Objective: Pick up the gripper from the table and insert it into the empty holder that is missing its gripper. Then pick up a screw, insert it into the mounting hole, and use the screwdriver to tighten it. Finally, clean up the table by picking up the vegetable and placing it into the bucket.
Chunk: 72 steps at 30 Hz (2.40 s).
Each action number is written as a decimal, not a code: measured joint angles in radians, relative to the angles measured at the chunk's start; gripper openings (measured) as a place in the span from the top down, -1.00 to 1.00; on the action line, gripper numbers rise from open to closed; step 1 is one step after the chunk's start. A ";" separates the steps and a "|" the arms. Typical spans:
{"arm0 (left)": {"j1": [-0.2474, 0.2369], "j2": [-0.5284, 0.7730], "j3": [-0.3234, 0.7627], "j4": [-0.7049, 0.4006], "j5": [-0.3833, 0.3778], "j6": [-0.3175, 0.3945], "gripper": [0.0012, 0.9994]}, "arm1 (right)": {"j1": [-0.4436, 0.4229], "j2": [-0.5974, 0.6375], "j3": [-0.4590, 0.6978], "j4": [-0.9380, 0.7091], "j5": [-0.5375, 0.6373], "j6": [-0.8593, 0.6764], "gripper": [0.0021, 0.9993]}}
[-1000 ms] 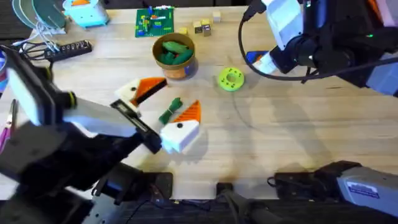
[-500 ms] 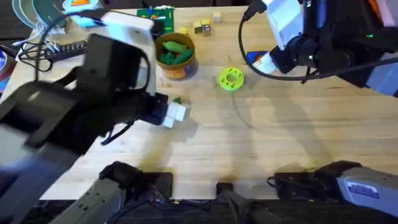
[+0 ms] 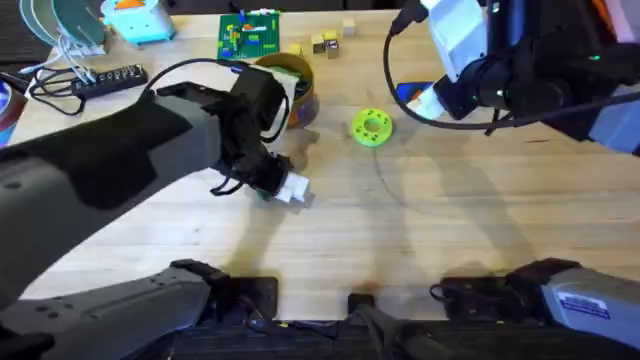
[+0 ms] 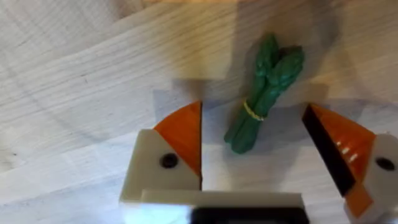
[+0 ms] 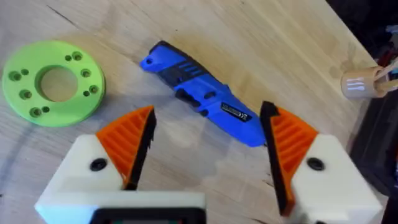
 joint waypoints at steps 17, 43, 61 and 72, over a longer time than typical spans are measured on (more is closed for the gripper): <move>0.000 0.007 0.027 0.058 0.014 0.021 -0.95 | 0.000 0.000 0.000 -0.001 -0.007 0.000 -0.99; 0.000 0.007 0.027 0.030 0.000 0.145 -0.83 | 0.000 0.000 0.000 -0.002 -0.007 0.000 -0.99; -0.001 0.050 0.038 0.045 0.006 0.363 -0.57 | 0.000 0.000 0.000 -0.002 -0.007 0.000 -0.99; -0.001 0.059 0.054 0.002 0.000 0.365 0.97 | 0.000 0.000 0.000 -0.002 -0.007 0.000 -0.99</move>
